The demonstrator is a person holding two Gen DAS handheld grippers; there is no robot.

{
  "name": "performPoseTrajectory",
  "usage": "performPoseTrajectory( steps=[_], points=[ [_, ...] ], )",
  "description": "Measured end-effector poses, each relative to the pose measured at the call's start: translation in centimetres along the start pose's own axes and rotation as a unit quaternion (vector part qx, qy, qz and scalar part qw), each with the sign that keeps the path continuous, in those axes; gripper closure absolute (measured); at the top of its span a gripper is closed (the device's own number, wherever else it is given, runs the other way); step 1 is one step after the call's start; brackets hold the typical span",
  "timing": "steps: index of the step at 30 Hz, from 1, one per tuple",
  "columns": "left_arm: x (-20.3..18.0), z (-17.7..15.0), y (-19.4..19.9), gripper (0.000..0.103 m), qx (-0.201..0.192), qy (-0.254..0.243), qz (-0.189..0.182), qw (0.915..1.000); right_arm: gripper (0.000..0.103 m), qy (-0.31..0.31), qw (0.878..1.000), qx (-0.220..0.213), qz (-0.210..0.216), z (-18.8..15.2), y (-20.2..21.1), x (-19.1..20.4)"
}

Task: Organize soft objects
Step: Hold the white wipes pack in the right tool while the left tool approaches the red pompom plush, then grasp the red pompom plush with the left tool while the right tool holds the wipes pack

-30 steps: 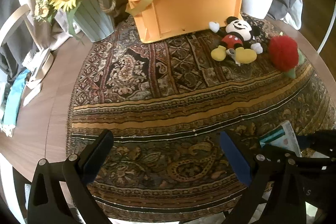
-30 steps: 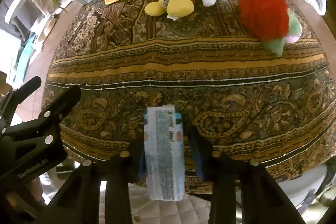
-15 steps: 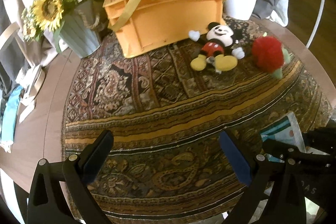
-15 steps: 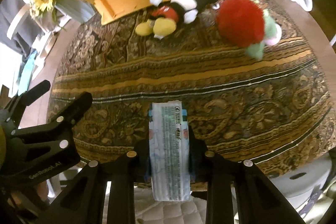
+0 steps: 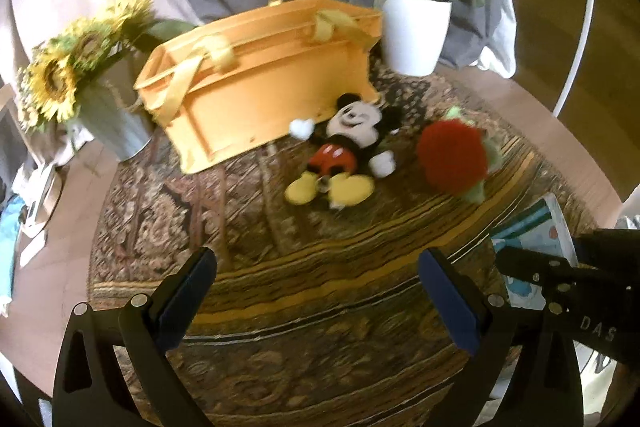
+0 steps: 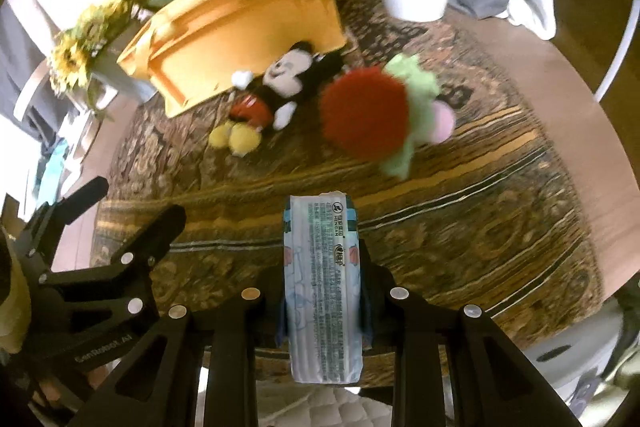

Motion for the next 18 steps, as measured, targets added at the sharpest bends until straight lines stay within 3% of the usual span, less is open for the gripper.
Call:
performPoseTrajectory(
  steps=[11,18],
  points=[
    [-5.3,3.4,-0.5,0.0,-0.036,-0.016,-0.041,0.9984,0.075,-0.028,0.999,-0.026,-0.006,2.5,1.6,-5.9],
    [-7.8,5.5,-1.6,0.001,-0.054,-0.015,-0.067,0.9962,0.075,-0.031,0.997,-0.055,-0.032,4.4,2.5,-9.0]
  ],
)
Point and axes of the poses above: each gripper's, at about its wrist camera, not at the fingertips, and y roughly against the way its jaws point, x to its left, z to its top, the point moved 2 cm from there along -y, roughly the way its jaws point, and after that the axes turned 10 degrees about x, right-handed, at the moved point
